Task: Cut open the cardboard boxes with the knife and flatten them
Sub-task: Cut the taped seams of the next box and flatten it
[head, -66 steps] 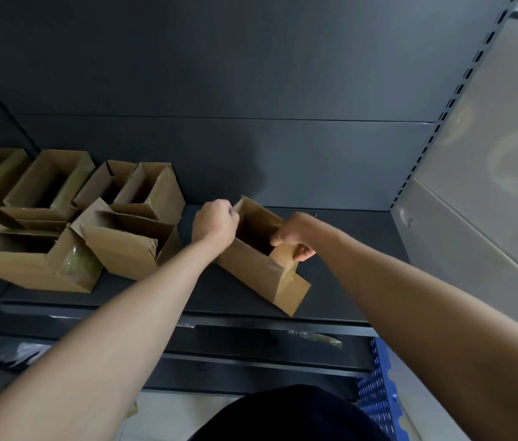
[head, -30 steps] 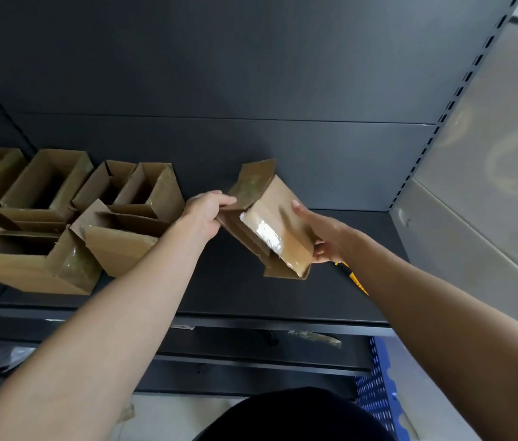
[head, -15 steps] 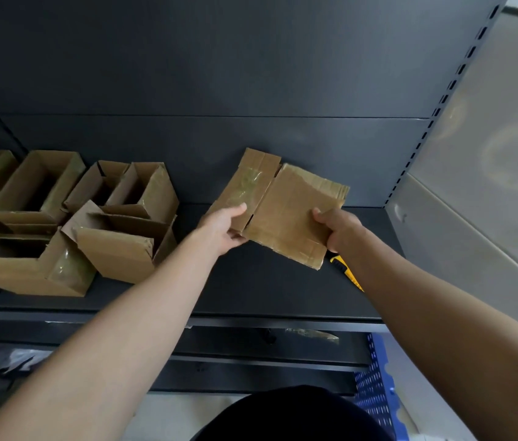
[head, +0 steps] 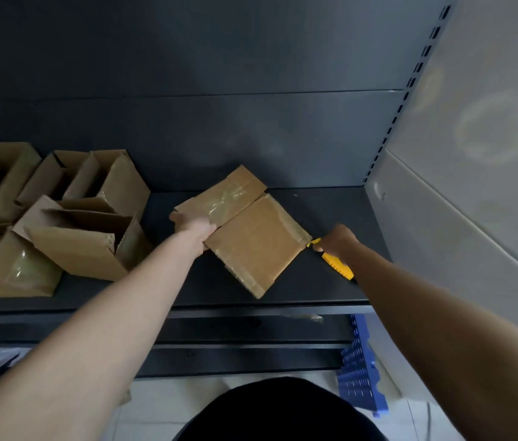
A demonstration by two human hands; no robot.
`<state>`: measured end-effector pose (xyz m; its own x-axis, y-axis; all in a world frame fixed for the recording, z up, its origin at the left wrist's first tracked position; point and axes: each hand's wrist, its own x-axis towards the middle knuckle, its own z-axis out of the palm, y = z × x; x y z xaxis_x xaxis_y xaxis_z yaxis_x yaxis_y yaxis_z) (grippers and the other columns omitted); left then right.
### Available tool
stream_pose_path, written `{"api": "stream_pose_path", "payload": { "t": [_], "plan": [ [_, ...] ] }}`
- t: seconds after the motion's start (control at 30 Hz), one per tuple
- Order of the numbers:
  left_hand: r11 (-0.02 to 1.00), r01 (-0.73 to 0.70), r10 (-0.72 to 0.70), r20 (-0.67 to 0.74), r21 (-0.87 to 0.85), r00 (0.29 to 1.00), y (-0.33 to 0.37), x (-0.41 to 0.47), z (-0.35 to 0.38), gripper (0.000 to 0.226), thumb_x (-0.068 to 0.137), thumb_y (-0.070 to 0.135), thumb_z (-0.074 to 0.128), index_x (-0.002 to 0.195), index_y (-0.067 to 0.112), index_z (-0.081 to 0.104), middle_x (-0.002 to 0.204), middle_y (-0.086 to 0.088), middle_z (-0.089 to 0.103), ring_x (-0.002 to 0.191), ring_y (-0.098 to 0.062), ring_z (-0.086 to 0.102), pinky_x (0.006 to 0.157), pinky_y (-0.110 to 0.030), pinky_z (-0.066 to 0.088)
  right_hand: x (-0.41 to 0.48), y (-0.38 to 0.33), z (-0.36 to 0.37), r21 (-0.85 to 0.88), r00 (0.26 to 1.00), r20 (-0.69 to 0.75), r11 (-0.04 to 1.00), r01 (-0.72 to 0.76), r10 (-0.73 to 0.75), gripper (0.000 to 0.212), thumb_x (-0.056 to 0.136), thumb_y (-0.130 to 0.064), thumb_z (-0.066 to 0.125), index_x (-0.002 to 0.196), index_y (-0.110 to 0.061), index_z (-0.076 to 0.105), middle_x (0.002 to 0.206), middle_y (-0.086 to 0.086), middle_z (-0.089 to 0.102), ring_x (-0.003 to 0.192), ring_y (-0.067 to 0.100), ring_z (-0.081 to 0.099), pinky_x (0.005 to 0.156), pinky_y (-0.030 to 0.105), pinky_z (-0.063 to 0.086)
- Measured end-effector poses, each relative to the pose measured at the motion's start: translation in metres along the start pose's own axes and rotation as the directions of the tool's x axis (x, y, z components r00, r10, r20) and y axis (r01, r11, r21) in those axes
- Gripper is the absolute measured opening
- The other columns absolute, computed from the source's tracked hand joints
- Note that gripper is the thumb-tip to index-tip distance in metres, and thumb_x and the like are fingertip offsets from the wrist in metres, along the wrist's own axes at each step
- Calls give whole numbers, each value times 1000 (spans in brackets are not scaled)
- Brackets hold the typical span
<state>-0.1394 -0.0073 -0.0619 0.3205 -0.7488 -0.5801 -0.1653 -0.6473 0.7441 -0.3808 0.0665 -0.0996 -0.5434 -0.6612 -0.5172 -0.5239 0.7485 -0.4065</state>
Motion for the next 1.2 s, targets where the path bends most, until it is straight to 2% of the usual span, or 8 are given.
{"api": "stream_pose_path", "payload": {
  "t": [0.1, 0.3, 0.47, 0.73, 0.87, 1.0, 1.1, 1.2],
  "plan": [
    [999, 0, -3, -64, -52, 998, -4, 6, -3, 76, 87, 7, 65, 146, 11, 15, 144, -15, 39, 124, -33, 47, 102, -48, 43, 4, 6, 8, -189, 1000, 15, 982, 10, -8, 49, 81, -21, 72, 122, -5, 52, 128, 15, 50, 123, 35, 43, 101, 45, 38],
    [977, -91, 124, -167, 192, 978, -9, 21, -10, 53, 93, 8, 54, 141, 5, 33, 140, -15, 45, 123, -31, 48, 104, -41, 41, 15, 15, -7, -291, 997, 25, 953, 83, -79, 32, 86, -4, 58, 118, 0, 54, 123, 20, 54, 114, 38, 53, 87, 40, 50],
    [967, -161, 152, 60, 195, 987, -10, 12, 24, 33, 95, 0, 50, 126, 6, 54, 112, -9, 60, 92, -25, 58, 75, -34, 49, 21, 12, -38, -304, 986, -16, 940, 153, -165, 22, 91, -12, 55, 112, -3, 53, 118, 18, 56, 102, 35, 55, 73, 35, 46],
    [945, -310, 251, 369, 109, 895, 2, -10, 79, 57, 95, -1, 51, 147, 10, 32, 148, -12, 39, 134, -24, 41, 109, -33, 33, 16, -14, -42, -299, 953, -45, 915, 272, -298, 27, 90, -22, 59, 113, -8, 62, 86, 9, 59, 70, 24, 55, 52, 22, 38],
    [804, -499, 427, 271, 323, 863, 9, -8, 54, 39, 94, -2, 49, 130, 12, 53, 134, -7, 53, 120, -21, 52, 90, -24, 42, 8, -36, -27, -304, 937, 16, 891, 337, -349, 26, 89, -16, 59, 111, -3, 62, 86, 9, 60, 74, 25, 58, 49, 22, 37],
    [448, -623, 689, 196, 641, 698, 15, -12, 5, 28, 94, 3, 48, 119, 11, 58, 123, -7, 52, 111, -25, 51, 88, -33, 44, -5, -69, -4, -328, 907, 93, 847, 417, -410, 34, 90, -14, 59, 122, -5, 55, 115, 12, 61, 99, 28, 60, 60, 24, 40],
    [159, -462, 826, 139, 872, 546, 9, -8, -36, 28, 89, 10, 57, 117, 9, 57, 119, -10, 52, 111, -29, 46, 91, -38, 37, -16, -98, 15, -322, 873, 162, 812, 487, -460, 25, 89, -13, 58, 112, -4, 56, 109, 14, 61, 90, 28, 57, 61, 27, 40],
    [165, -255, 842, -2, 953, 540, 0, -6, -71, 41, 84, 24, 67, 118, 6, 52, 118, -14, 51, 110, -33, 45, 93, -43, 35, -29, -124, 31, -327, 851, 209, 786, 525, -482, 12, 89, -15, 58, 92, -5, 52, 89, 10, 56, 73, 24, 52, 46, 26, 32]
  ]
}}
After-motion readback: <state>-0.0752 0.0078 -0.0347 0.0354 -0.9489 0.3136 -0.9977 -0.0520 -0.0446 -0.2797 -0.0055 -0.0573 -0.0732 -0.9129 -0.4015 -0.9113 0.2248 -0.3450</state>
